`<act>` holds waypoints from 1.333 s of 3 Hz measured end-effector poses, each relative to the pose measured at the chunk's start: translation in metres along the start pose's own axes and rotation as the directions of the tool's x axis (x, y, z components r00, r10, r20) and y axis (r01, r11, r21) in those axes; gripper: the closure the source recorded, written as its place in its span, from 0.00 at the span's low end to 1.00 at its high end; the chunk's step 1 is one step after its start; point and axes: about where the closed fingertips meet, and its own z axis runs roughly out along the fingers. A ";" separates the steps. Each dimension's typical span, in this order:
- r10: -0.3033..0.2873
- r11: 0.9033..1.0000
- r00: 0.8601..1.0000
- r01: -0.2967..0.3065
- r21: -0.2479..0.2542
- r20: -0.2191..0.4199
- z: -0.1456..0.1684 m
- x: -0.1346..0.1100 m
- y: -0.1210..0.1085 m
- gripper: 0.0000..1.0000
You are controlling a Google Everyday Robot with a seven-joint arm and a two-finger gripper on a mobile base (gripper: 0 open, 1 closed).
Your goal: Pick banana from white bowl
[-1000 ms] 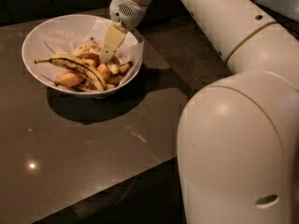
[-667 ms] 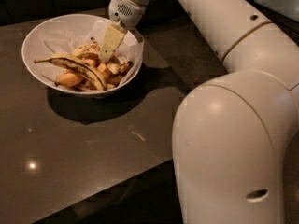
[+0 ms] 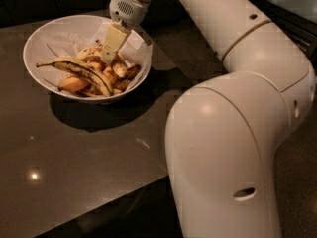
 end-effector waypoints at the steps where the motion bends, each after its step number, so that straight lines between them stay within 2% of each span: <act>1: 0.002 1.000 1.000 -0.002 0.000 -0.013 0.000 -0.010 -0.001 0.36; 4: 0.031 0.999 0.999 -0.032 -0.031 -0.022 0.008 -0.027 0.000 0.35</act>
Offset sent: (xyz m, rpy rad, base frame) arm -0.0070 0.0065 0.0208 -0.0890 0.0739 0.0317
